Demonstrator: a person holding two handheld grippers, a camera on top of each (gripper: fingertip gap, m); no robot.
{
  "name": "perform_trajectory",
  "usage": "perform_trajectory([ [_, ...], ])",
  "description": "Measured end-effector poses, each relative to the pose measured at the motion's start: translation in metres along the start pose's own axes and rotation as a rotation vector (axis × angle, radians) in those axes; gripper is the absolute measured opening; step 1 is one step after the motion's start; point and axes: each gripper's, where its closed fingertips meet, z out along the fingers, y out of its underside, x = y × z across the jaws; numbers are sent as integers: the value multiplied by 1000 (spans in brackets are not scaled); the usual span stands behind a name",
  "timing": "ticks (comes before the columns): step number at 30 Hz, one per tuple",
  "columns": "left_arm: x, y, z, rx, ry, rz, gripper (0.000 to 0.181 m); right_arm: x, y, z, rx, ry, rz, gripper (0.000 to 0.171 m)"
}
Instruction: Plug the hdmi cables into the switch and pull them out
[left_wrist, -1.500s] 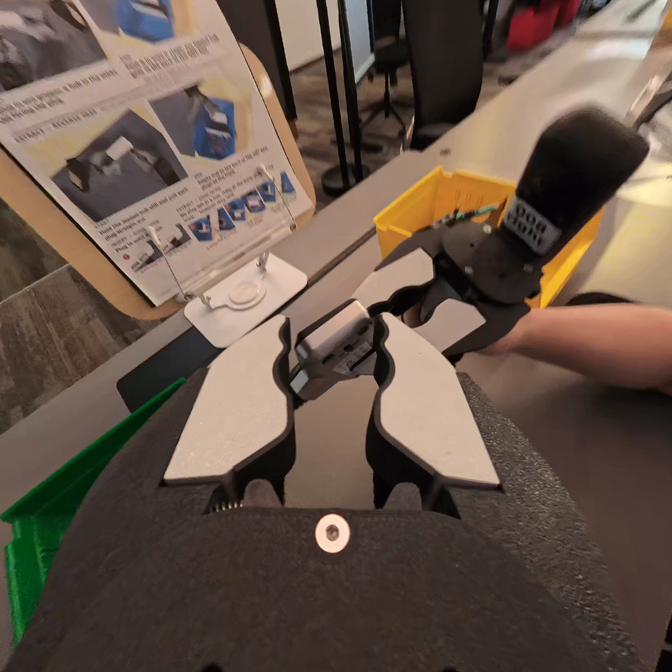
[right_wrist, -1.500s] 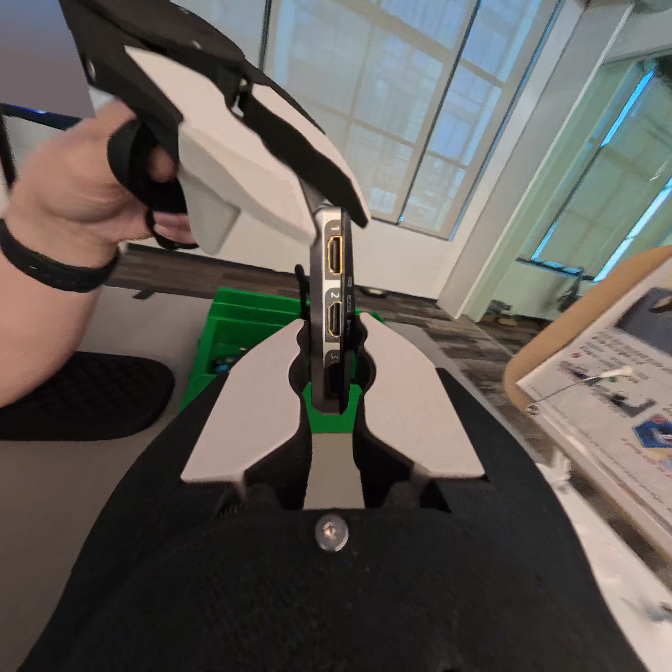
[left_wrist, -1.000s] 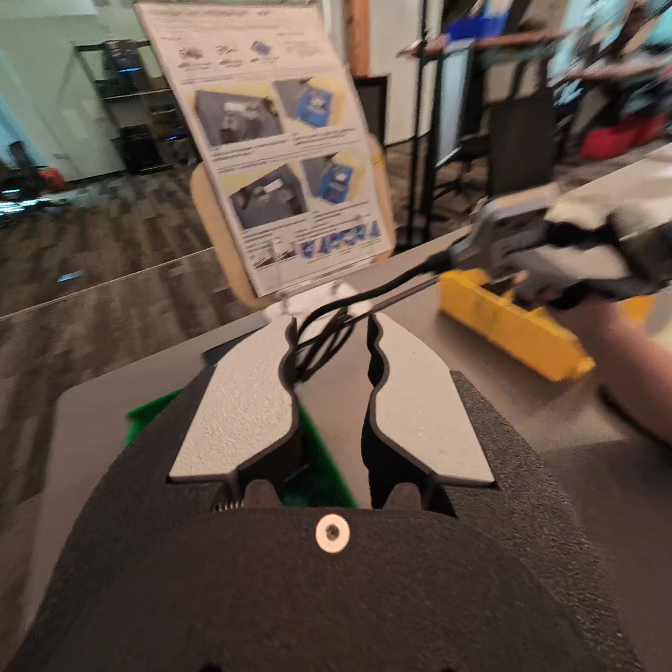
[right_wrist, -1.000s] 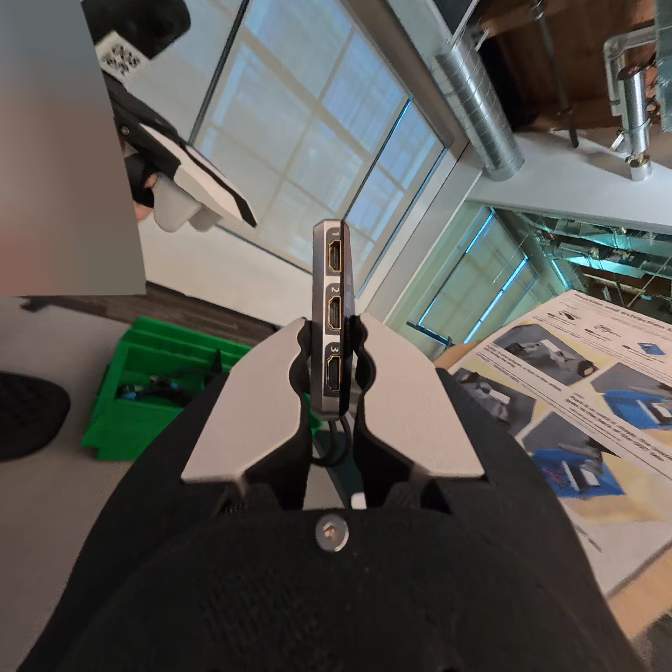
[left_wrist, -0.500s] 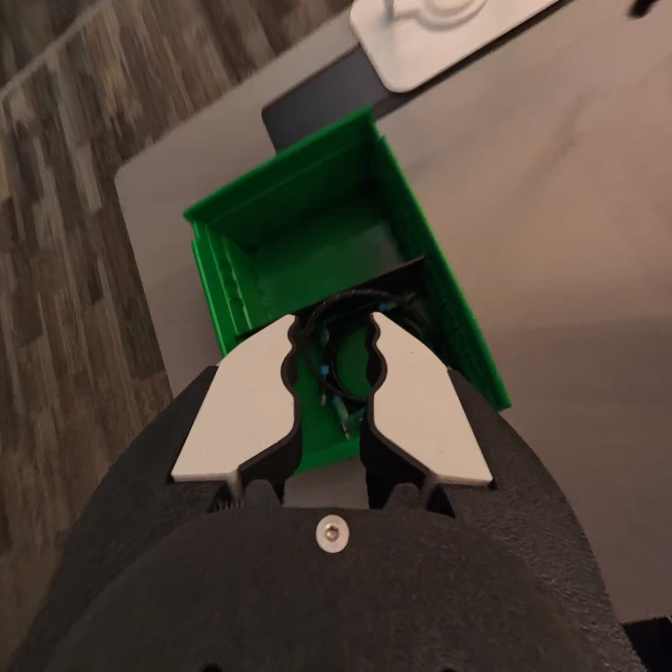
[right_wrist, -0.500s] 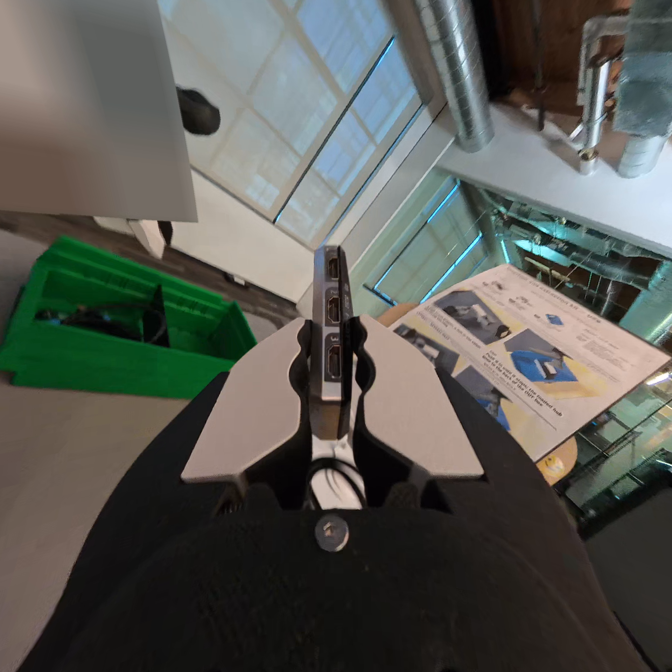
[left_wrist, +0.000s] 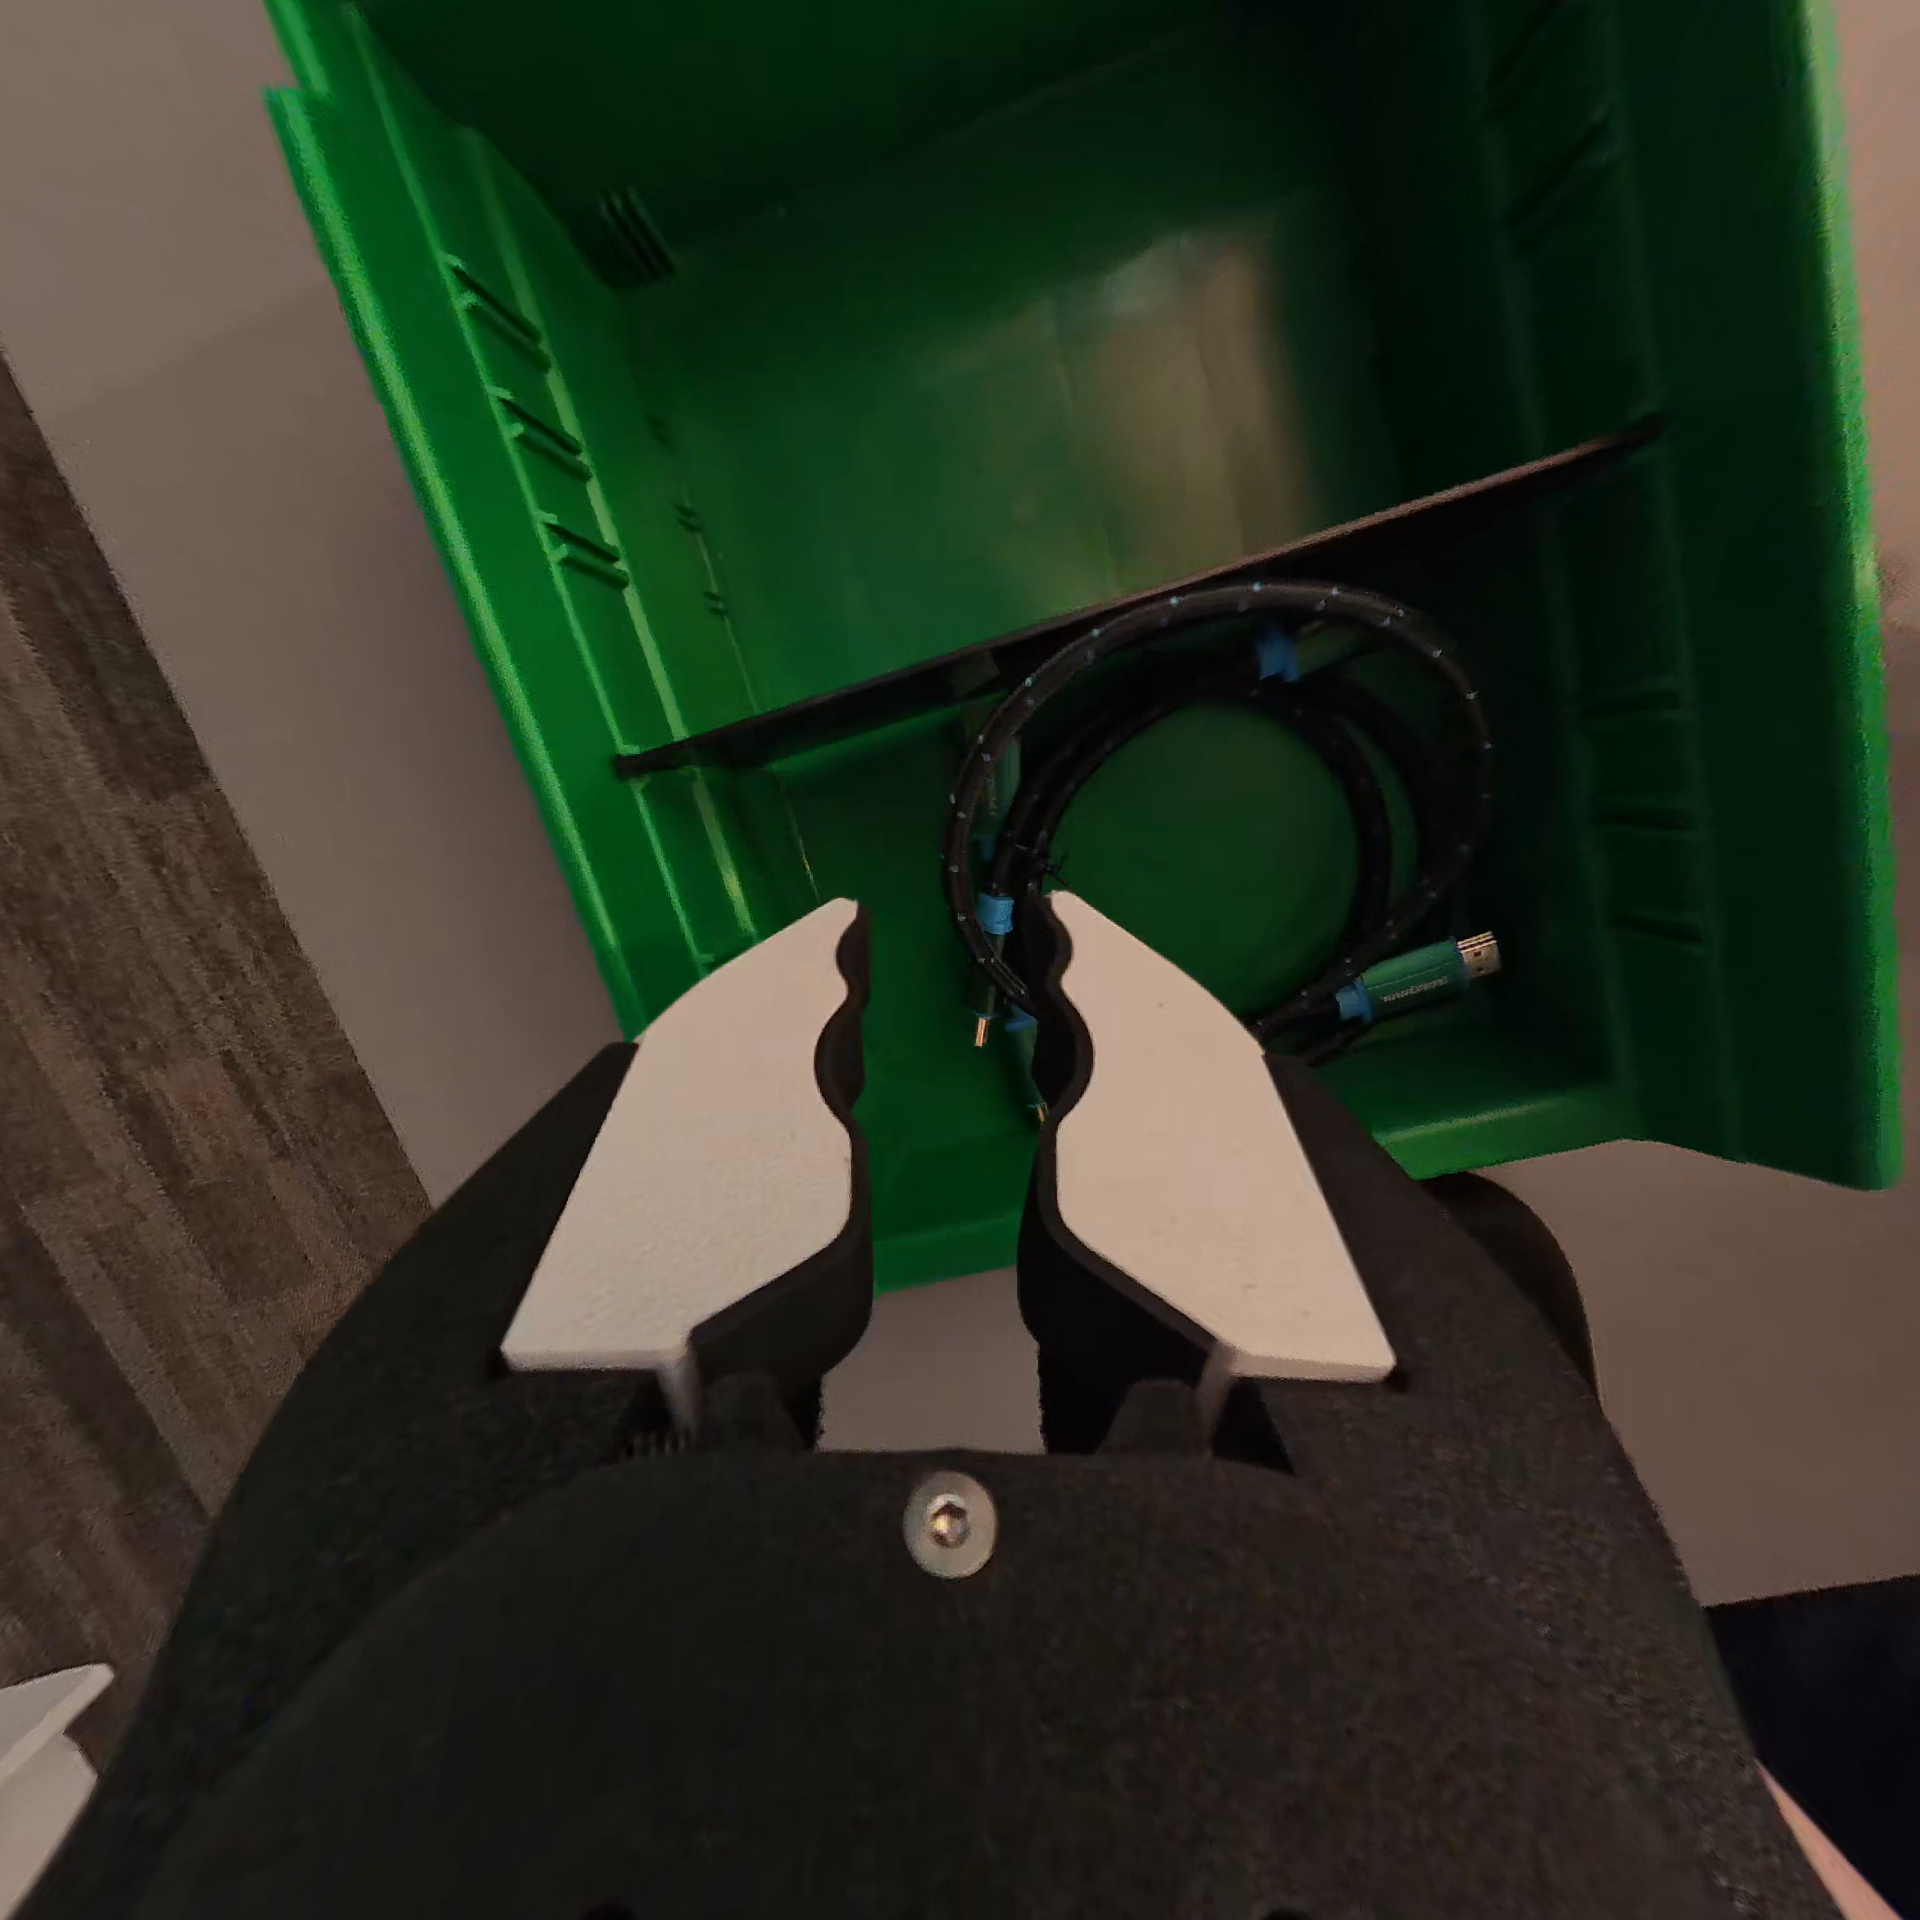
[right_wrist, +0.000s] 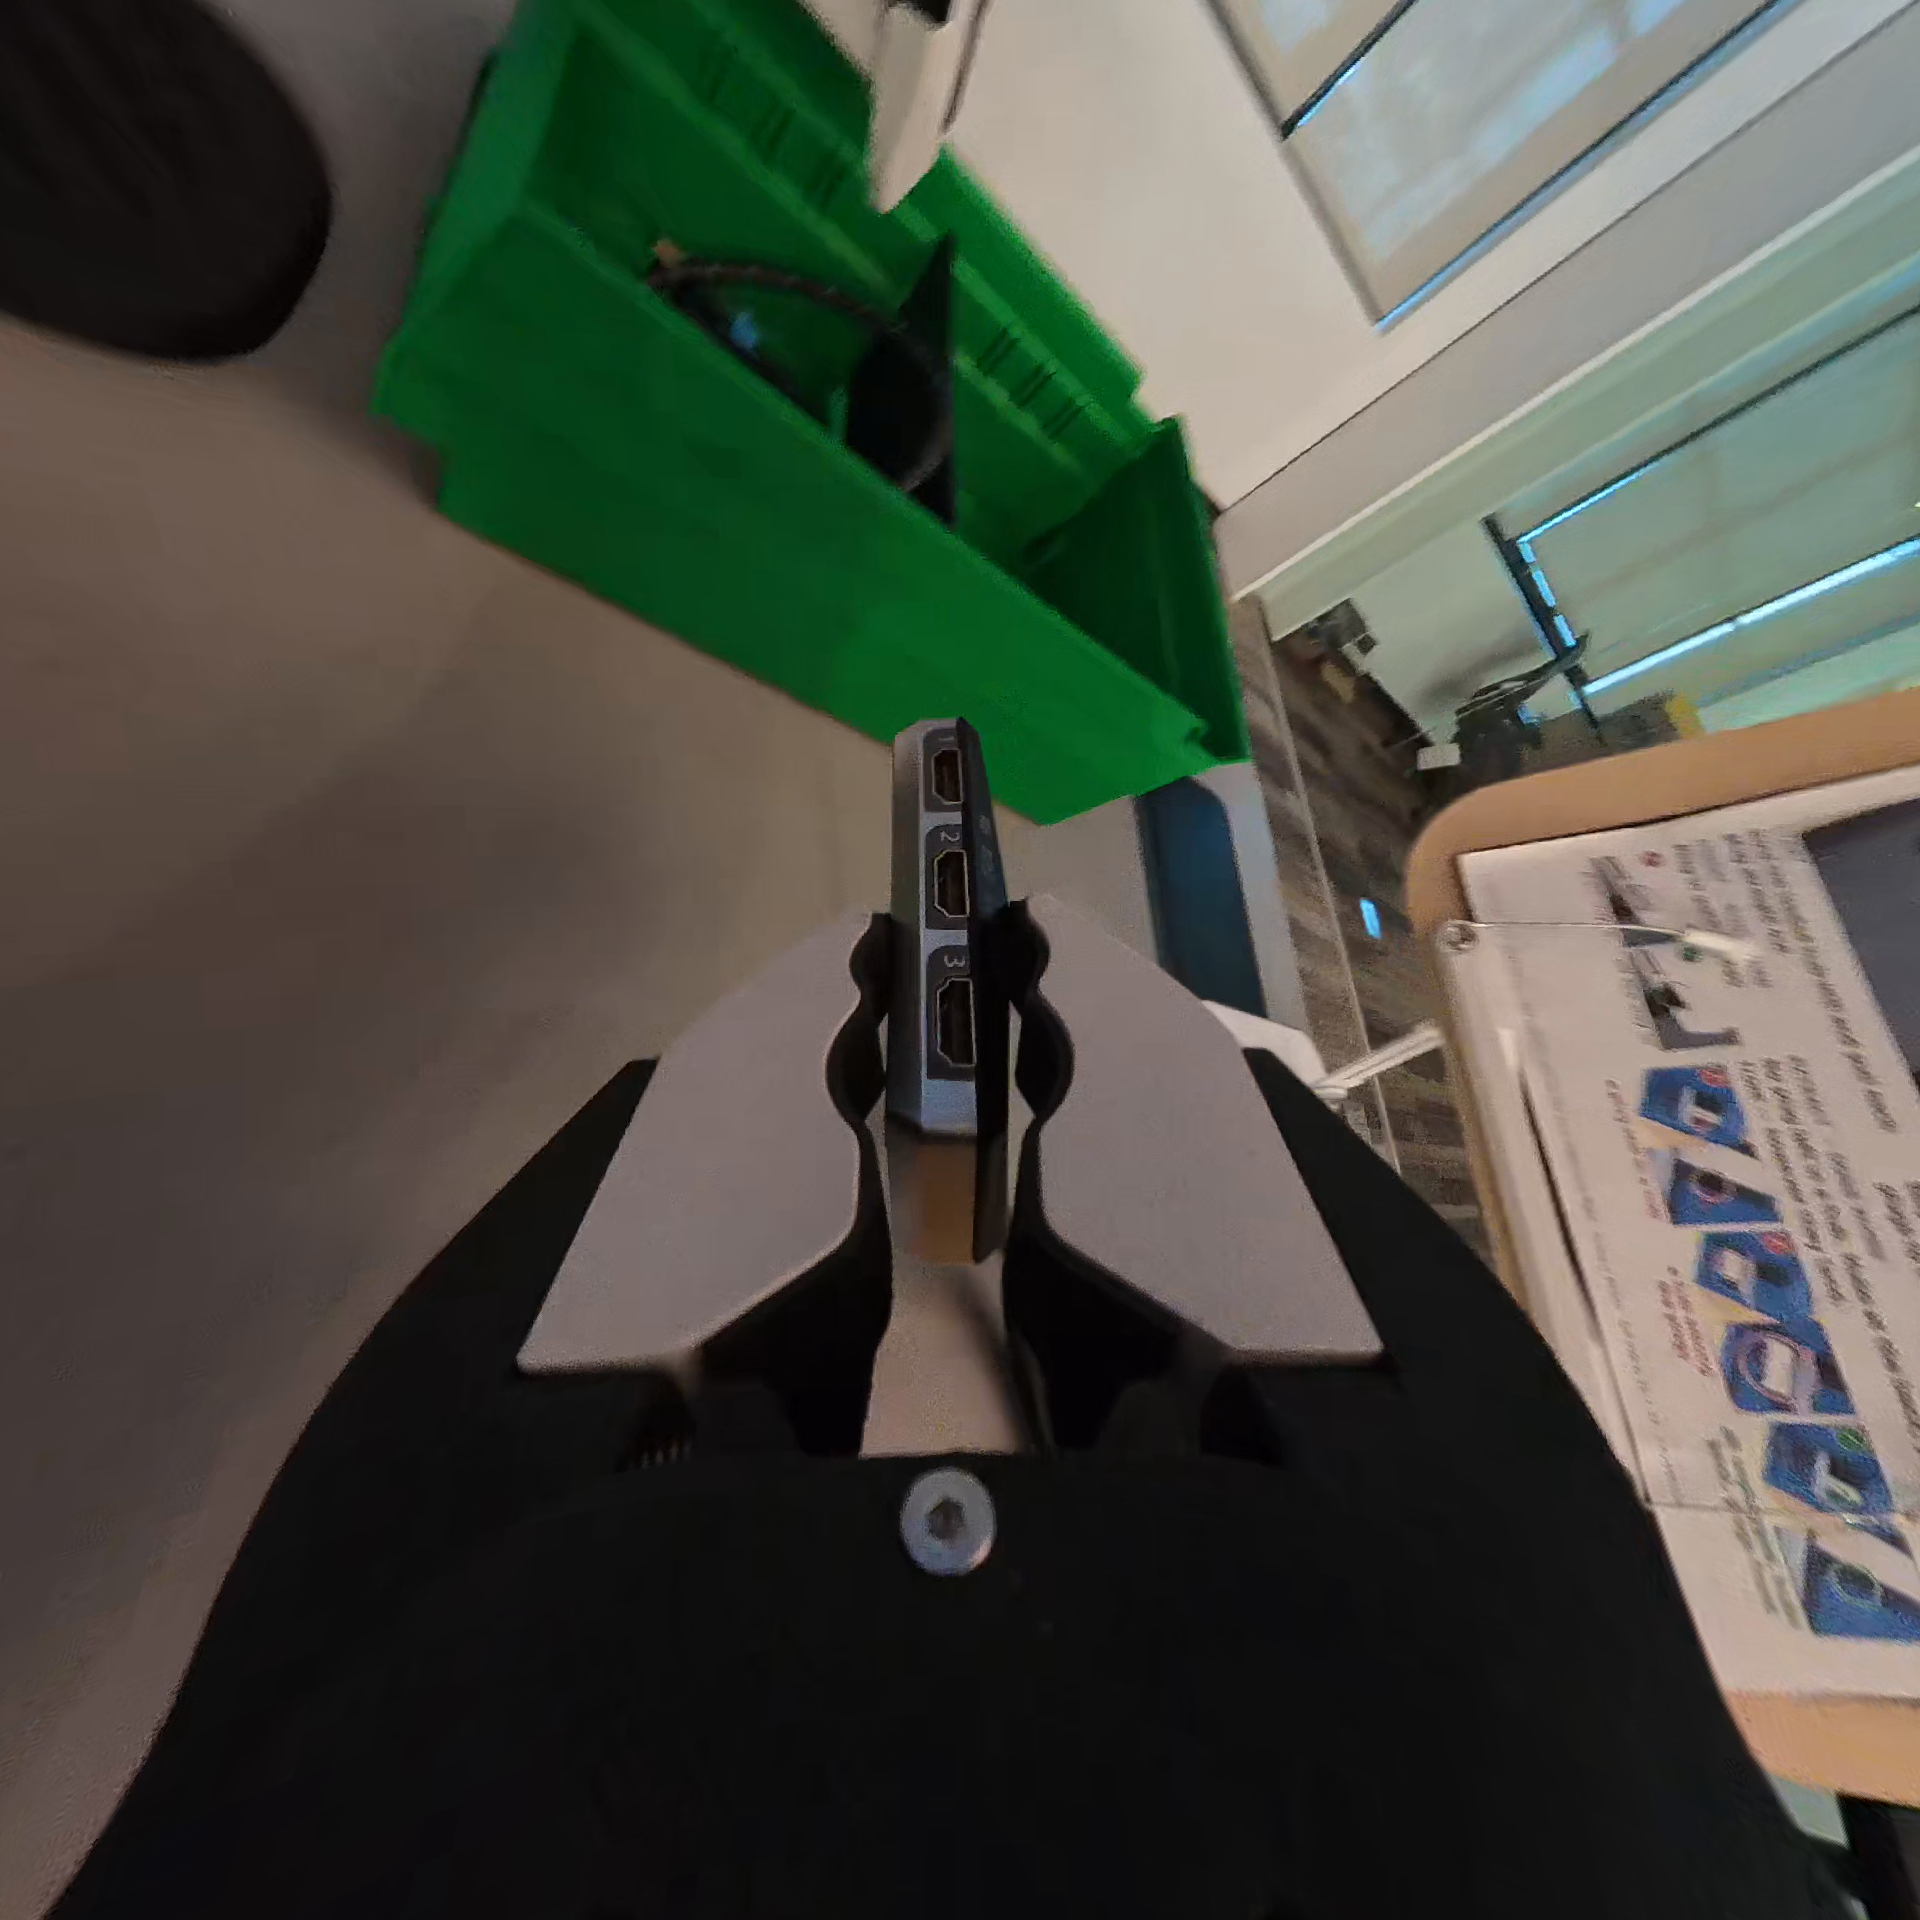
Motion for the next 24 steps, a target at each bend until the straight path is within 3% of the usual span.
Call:
perform_trajectory([
  [10, 0, -1, 16, -1, 69, -1, 30, -47, 3, 20, -73, -137, -28, 24],
  [15, 0, 0, 24, -26, 67, 36, 30, -74, 8, 24, -140, -291, 23, 26],
  [16, 1, 0, 26, -33, 73, 40, 30, -77, 9, 24, -145, -308, 28, 9],
  [17, 1, 1, 28, -39, 72, 45, 31, -79, 9, 24, -143, -330, 31, 4],
  [24, 2, 1, 45, -80, 70, 71, 28, -54, 1, 13, -56, -291, 140, 11],
])
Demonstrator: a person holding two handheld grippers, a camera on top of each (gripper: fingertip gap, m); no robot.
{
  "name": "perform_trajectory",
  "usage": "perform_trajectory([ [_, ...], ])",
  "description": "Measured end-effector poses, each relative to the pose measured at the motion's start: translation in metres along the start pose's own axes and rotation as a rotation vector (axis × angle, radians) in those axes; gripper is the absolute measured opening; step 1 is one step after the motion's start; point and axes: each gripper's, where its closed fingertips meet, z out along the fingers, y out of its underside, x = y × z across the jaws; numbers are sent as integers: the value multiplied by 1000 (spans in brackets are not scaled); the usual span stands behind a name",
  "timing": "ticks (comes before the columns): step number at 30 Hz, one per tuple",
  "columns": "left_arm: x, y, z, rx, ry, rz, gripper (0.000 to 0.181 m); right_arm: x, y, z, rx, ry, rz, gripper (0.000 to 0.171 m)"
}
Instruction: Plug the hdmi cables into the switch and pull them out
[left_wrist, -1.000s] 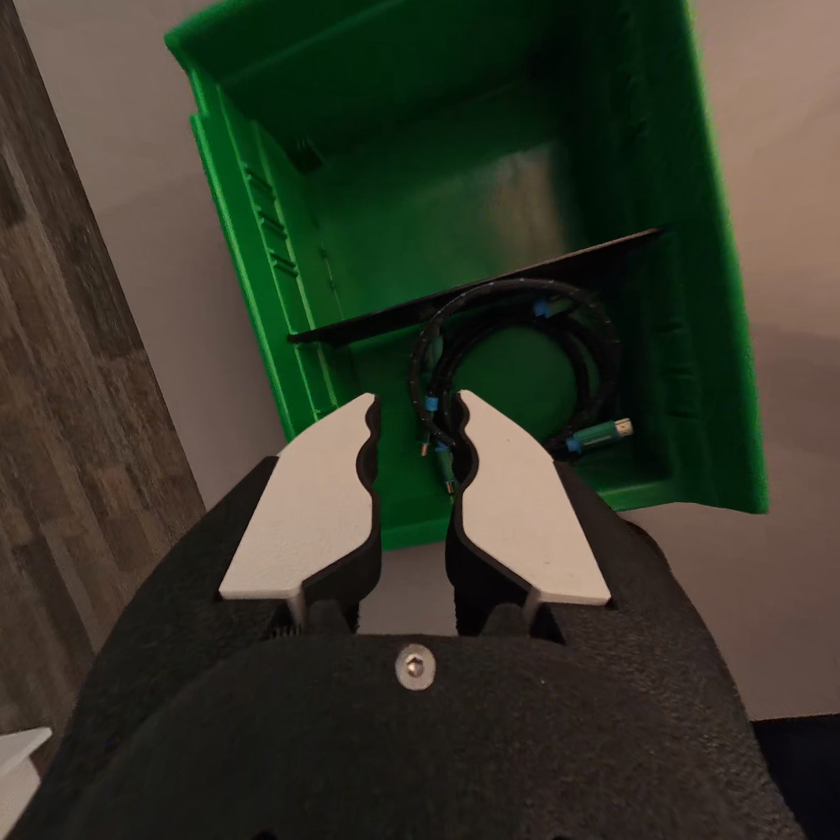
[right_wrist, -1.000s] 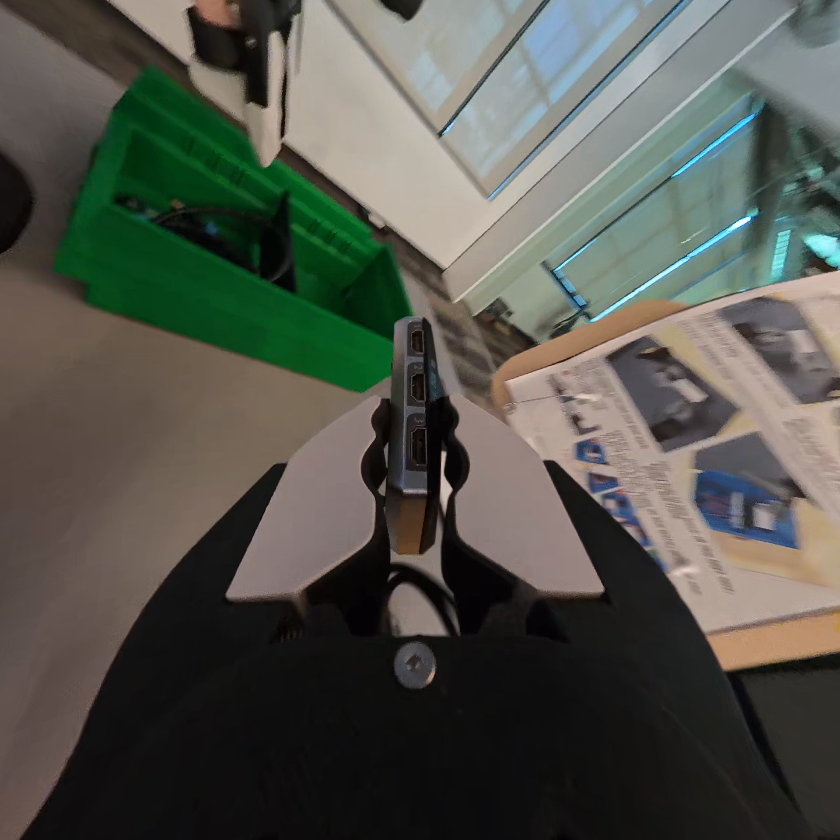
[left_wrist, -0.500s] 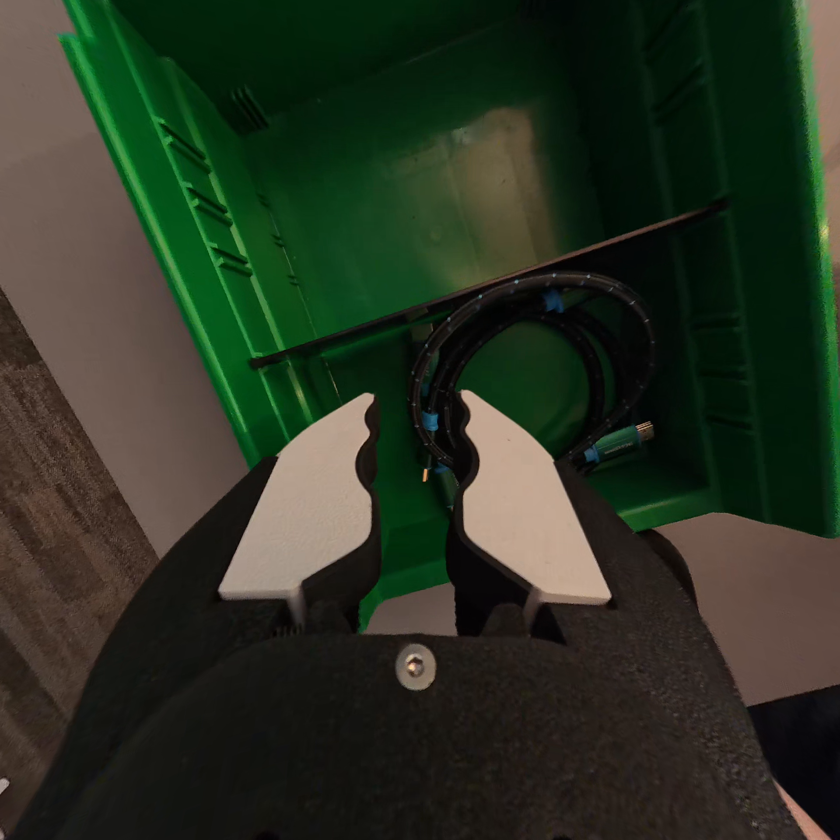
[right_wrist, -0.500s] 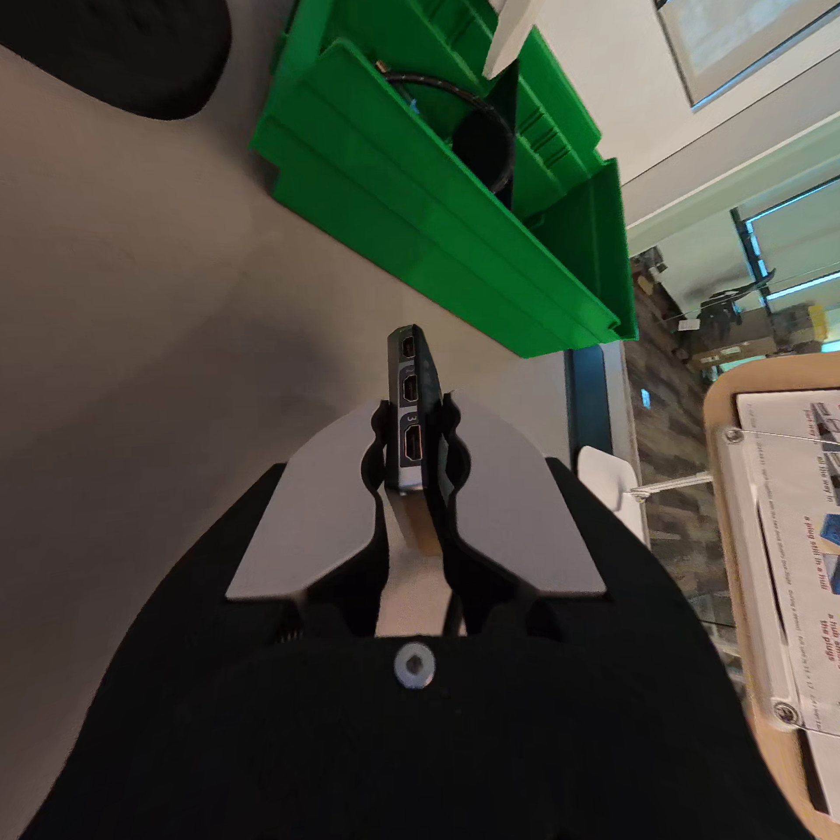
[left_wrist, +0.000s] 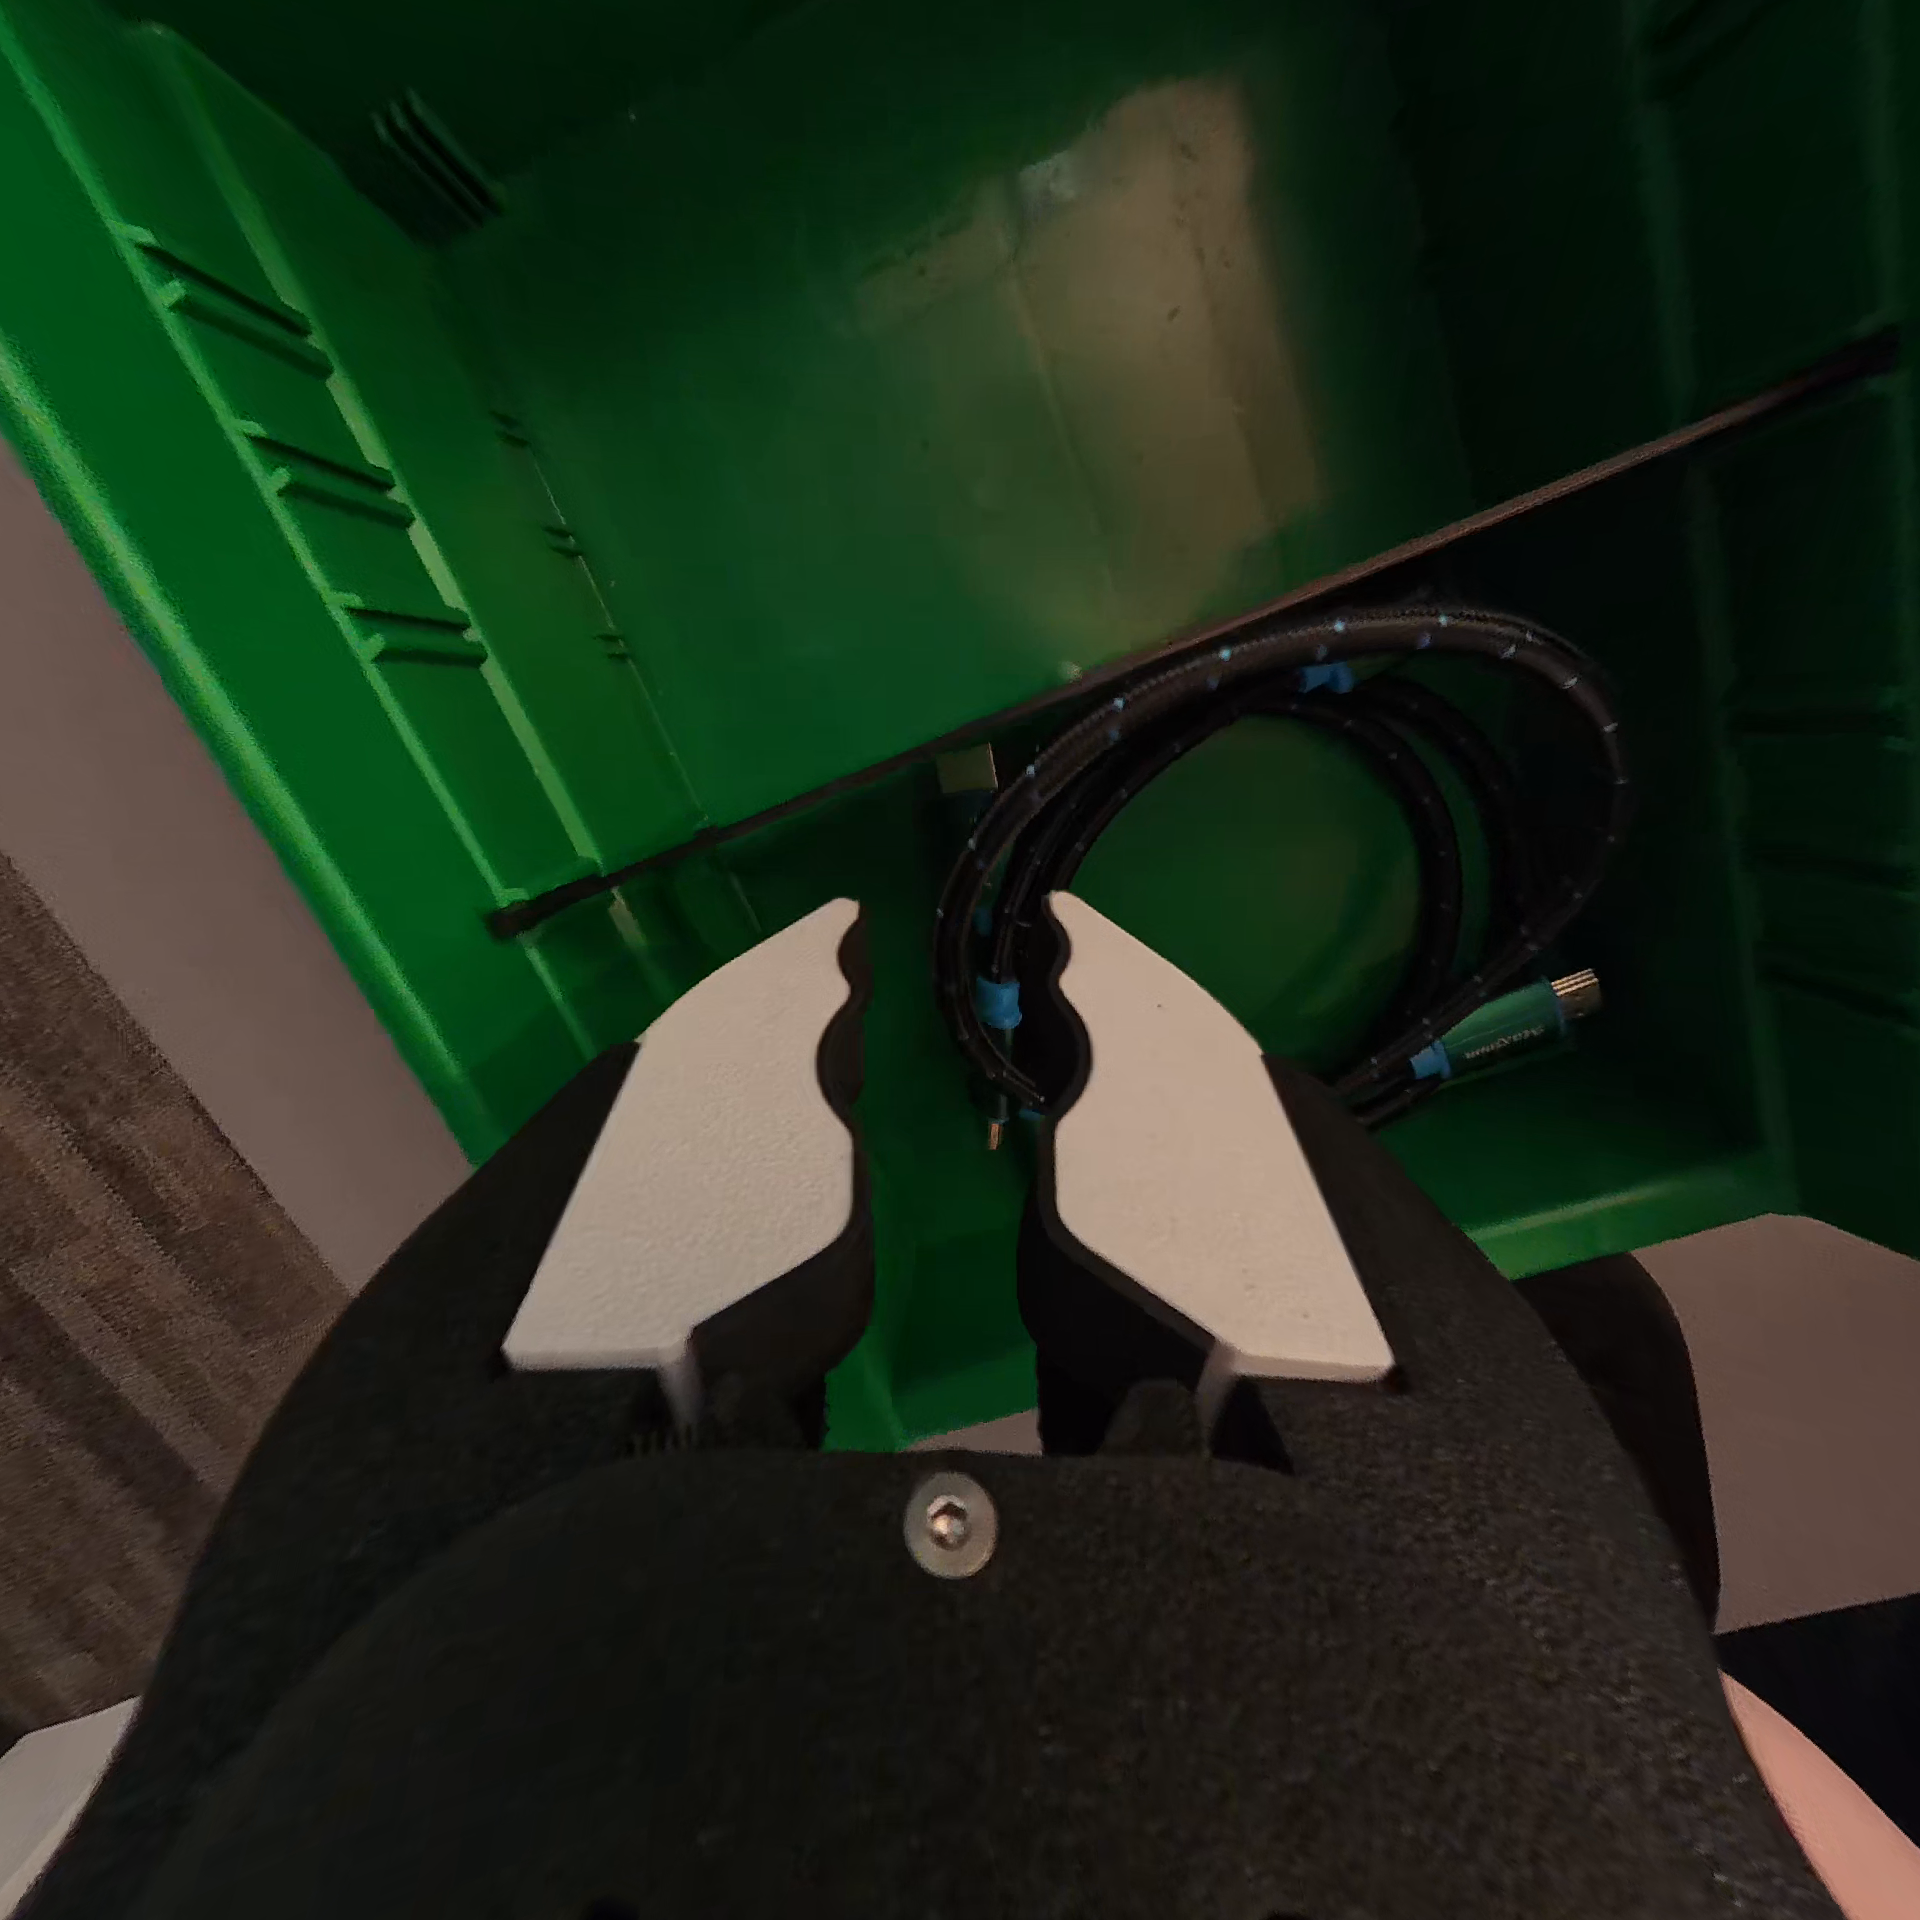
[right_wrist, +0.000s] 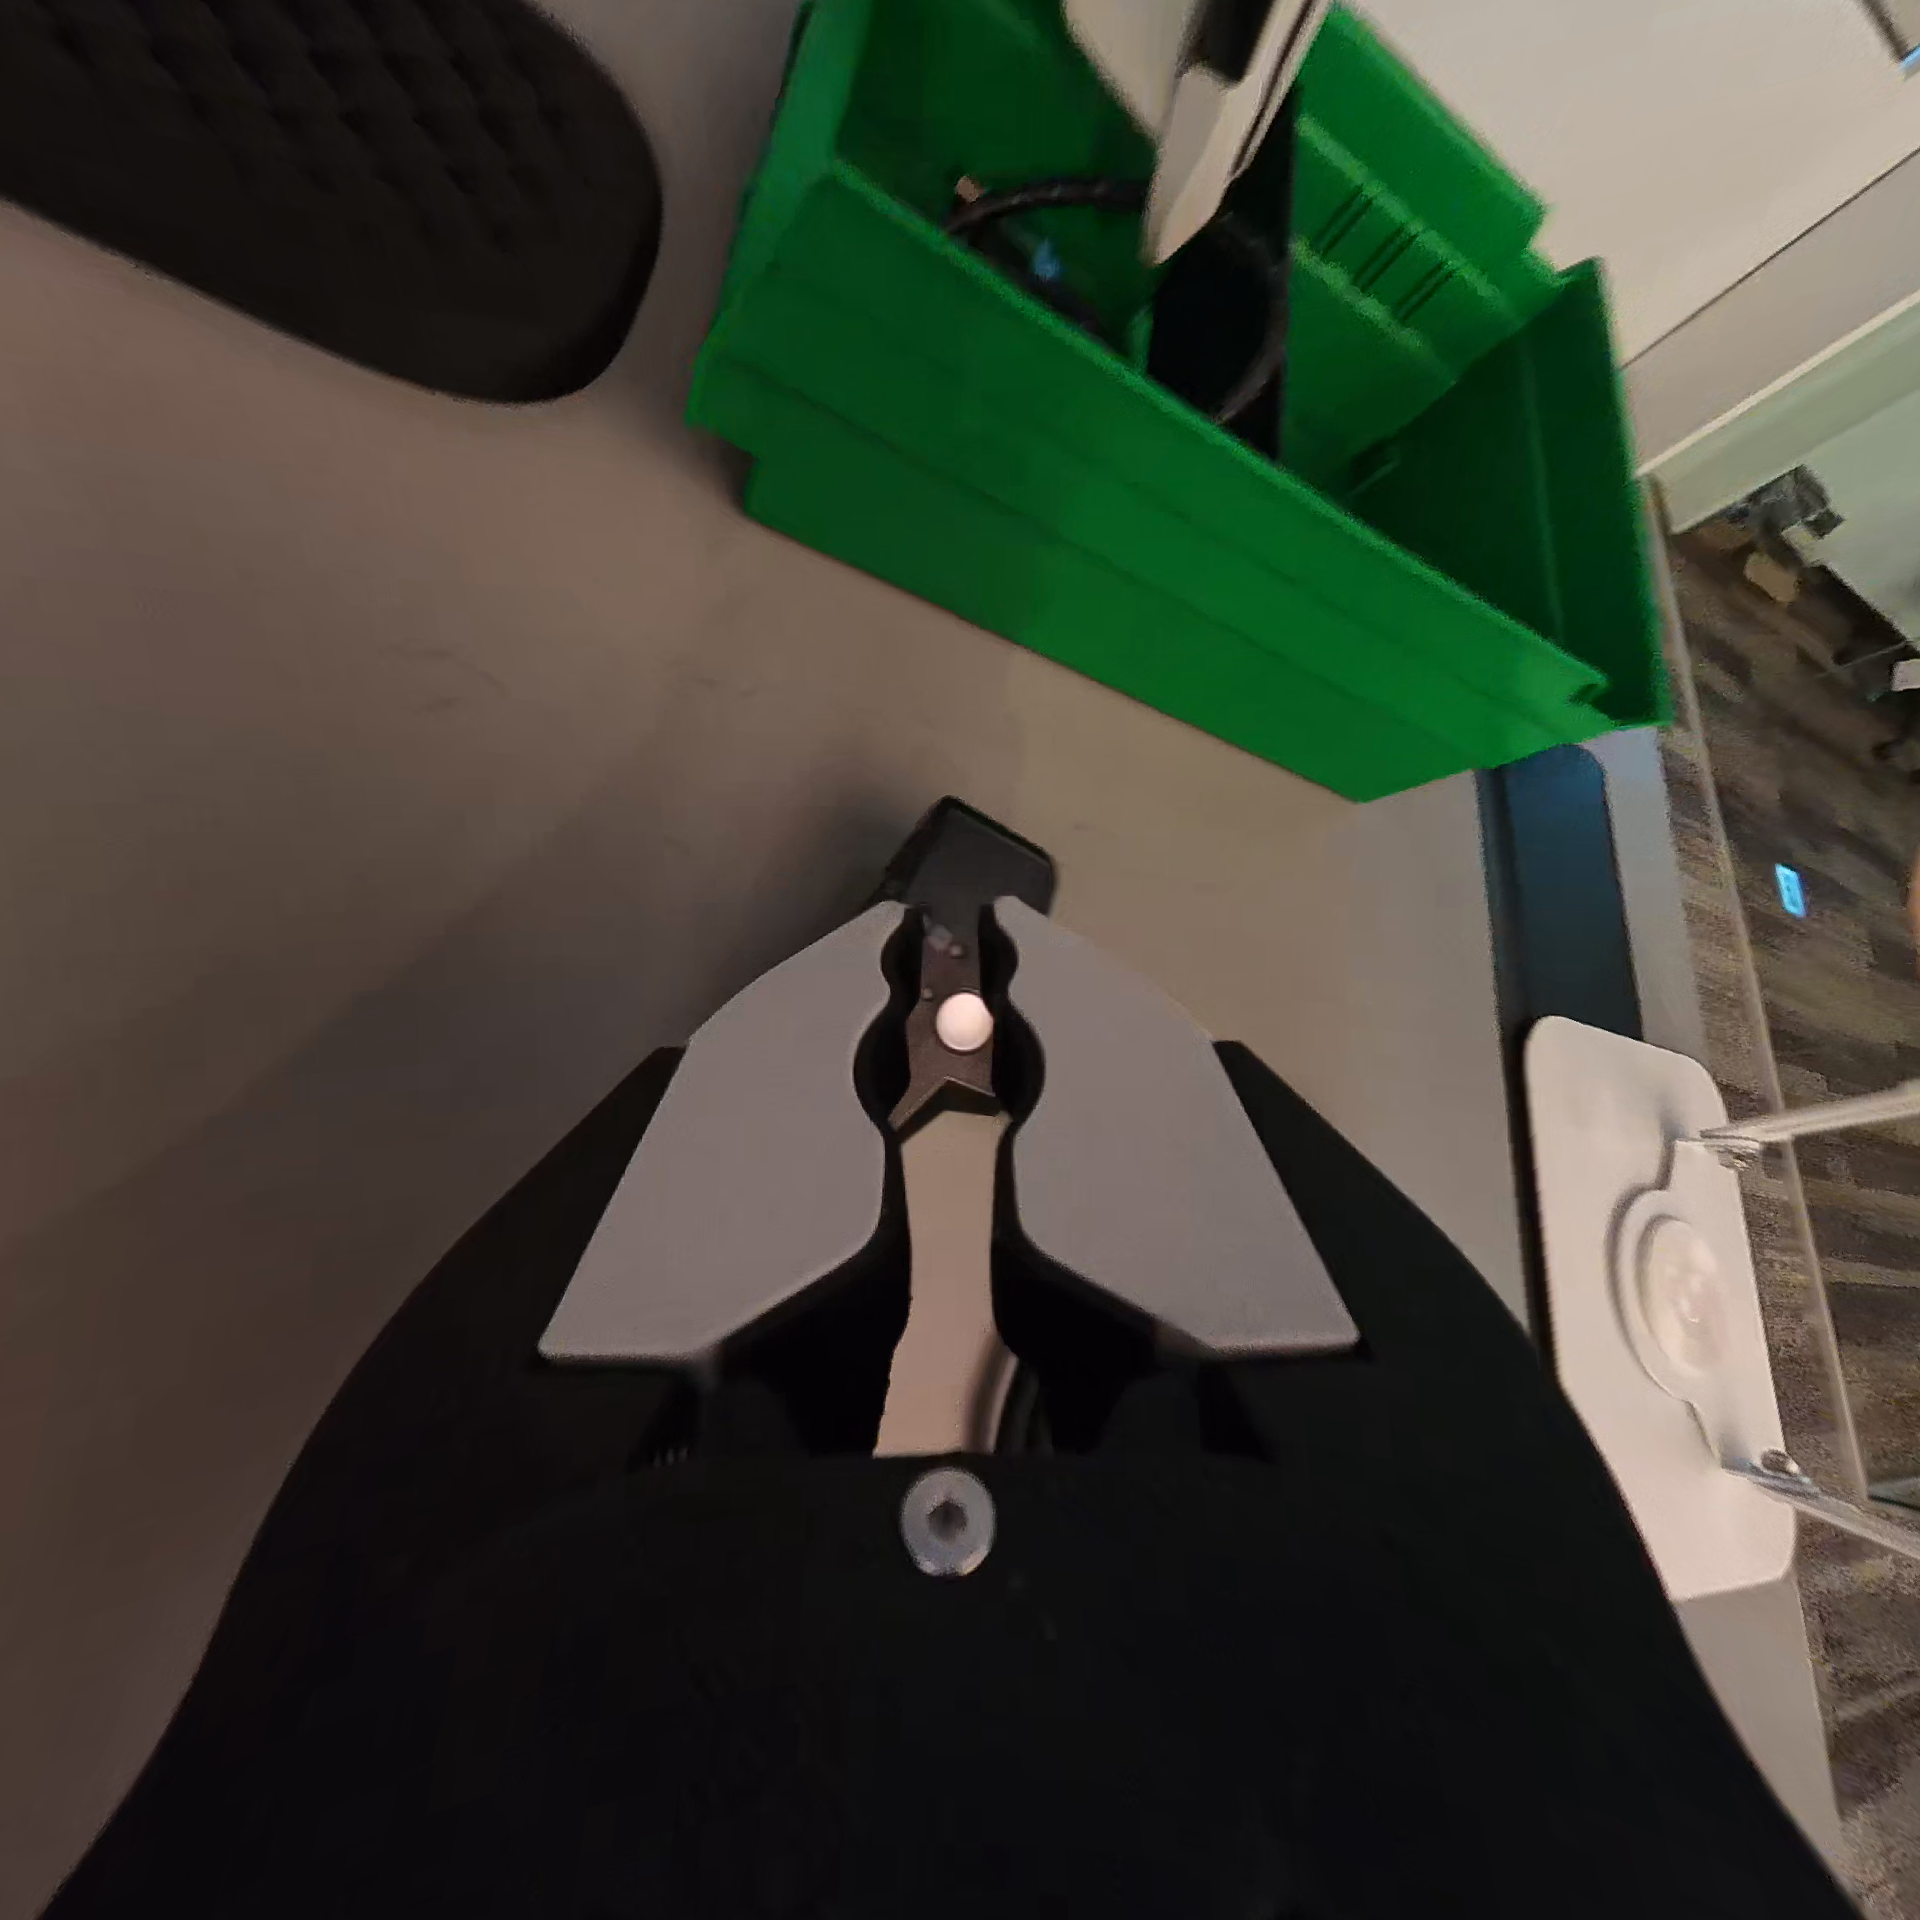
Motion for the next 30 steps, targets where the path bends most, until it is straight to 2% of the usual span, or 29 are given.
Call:
perform_trajectory([
  [1, 0, 0, 3, -9, -1, 8, 22, 6, -3, -6, 21, 16, 14, 13],
  [2, 0, 1, 5, -20, -2, 14, 9, 12, -5, -13, 41, 32, 30, 14],
  [5, 0, 2, 5, -43, -4, 32, 8, 29, -9, -32, 86, 77, 64, 16],
  [8, -2, -2, -11, 3, -37, 26, 7, 45, -8, -48, 95, 138, 58, 17],
  [19, 22, -46, -150, 561, -149, 1, 7, 74, -14, -82, 181, 281, 32, 17],
  [23, 56, -61, -180, 721, -40, 41, 7, 65, -35, -86, 276, 292, -35, 21],
  [28, 102, -85, -184, 801, 216, 53, 7, 25, -67, -86, 383, 206, -203, 22],
  [30, 109, -97, -185, 845, 268, 28, 7, 21, -70, -83, 381, 166, -154, 22],
])
